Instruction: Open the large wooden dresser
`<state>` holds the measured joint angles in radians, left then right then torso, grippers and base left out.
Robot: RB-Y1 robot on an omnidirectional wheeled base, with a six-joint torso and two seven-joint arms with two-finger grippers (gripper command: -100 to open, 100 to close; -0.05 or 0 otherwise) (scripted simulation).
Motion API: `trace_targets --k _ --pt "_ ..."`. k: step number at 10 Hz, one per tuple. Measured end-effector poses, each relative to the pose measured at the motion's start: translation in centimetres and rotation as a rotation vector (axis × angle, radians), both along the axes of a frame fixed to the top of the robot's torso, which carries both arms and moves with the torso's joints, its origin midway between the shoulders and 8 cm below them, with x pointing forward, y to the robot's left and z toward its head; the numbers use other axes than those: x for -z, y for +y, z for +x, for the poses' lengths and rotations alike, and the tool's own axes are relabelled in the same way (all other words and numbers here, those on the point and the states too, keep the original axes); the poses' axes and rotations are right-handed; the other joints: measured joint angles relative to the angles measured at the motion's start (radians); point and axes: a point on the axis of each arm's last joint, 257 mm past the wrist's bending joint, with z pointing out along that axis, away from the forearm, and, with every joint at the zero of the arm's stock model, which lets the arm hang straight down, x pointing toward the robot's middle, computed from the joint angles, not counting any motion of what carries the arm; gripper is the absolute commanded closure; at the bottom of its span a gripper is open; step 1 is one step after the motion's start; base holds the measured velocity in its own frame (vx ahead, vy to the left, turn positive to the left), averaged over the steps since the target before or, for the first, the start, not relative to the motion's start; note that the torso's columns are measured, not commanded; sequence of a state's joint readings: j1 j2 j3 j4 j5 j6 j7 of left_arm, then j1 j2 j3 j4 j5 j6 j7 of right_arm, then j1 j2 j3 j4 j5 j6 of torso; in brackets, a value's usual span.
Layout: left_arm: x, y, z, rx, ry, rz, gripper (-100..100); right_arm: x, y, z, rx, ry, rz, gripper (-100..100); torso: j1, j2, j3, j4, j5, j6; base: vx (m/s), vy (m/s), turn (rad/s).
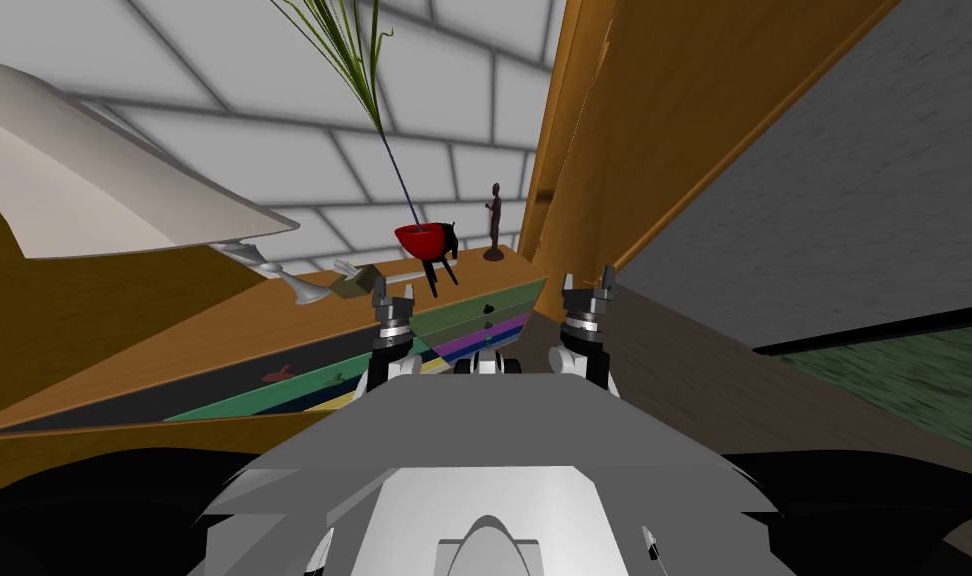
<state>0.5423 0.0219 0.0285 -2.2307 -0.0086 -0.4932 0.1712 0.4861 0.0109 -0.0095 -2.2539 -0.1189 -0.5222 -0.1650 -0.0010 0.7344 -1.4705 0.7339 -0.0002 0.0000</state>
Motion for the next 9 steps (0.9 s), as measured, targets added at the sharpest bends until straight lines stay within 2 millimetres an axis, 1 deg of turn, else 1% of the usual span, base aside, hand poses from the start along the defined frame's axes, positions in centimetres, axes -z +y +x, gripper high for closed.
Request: trace_targets --k 2,5,9 --pt "0.9 -0.5 0.5 0.031 0.016 0.043 -100 0.0 0.0 0.0 0.0 0.0 0.0 0 0.0 0.003 -0.006 0.004 0.0 0.0 0.01 -0.061 0.019" --pt "2.9 -0.5 1.2 0.062 0.039 0.075 -100 0.0 0.0 0.0 0.0 0.0 0.0 0 0.0 0.003 -0.006 0.004 0.0 0.0 0.02 -0.096 0.027" --pt "5.6 0.0 1.9 0.081 0.059 0.077 -100 0.0 0.0 0.0 0.0 0.0 0.0 0 0.001 0.004 -0.005 0.004 0.0 0.0 0.008 -0.09 0.026"
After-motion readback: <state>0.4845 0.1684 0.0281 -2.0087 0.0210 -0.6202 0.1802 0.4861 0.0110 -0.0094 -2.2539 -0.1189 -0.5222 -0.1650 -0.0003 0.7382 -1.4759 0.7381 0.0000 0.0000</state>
